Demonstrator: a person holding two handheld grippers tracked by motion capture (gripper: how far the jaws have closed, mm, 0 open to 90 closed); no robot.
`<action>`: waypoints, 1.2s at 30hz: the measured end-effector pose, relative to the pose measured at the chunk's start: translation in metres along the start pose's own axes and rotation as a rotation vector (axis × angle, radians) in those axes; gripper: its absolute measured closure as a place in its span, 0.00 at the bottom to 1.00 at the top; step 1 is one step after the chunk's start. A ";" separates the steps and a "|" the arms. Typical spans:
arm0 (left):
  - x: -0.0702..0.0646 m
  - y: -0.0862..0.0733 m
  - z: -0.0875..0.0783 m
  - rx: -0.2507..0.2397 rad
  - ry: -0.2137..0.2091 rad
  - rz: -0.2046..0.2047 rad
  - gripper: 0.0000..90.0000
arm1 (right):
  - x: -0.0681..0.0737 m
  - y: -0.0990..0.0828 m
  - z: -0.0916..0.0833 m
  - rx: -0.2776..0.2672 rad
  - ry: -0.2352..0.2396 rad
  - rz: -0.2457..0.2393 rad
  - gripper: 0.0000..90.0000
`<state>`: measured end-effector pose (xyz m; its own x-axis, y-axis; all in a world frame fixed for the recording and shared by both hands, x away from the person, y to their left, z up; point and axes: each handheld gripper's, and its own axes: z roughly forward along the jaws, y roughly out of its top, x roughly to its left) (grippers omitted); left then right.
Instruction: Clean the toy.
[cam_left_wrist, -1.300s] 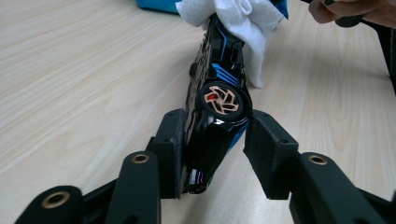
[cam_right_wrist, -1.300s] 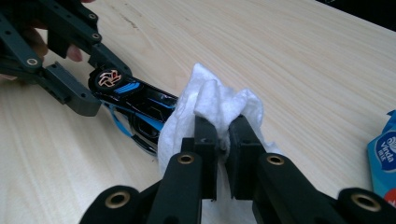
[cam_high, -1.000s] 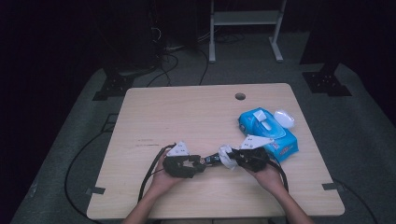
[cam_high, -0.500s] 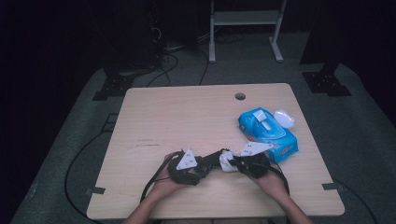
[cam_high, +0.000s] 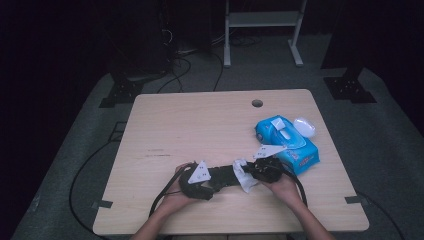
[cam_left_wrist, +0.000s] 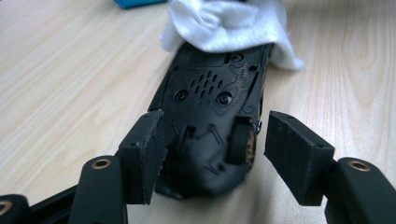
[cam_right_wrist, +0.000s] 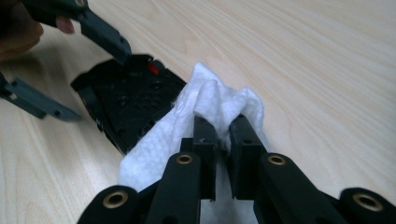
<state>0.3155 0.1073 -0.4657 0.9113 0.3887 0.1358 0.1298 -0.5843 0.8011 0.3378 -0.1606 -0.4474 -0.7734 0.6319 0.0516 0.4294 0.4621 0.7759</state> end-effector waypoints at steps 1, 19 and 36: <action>0.001 0.000 0.000 0.002 0.001 -0.005 0.37 | -0.001 -0.001 0.000 0.002 0.006 0.011 0.91; 0.010 -0.006 0.010 0.051 -0.038 -0.093 0.22 | -0.001 -0.007 0.001 -0.014 -0.006 -0.006 0.91; 0.007 -0.006 0.011 0.046 -0.024 -0.103 0.25 | 0.046 0.010 0.023 -0.025 0.035 -0.143 0.91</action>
<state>0.3256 0.1057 -0.4757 0.9013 0.4314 0.0393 0.2409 -0.5745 0.7823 0.3175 -0.1127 -0.4520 -0.8418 0.5383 -0.0385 0.3026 0.5299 0.7922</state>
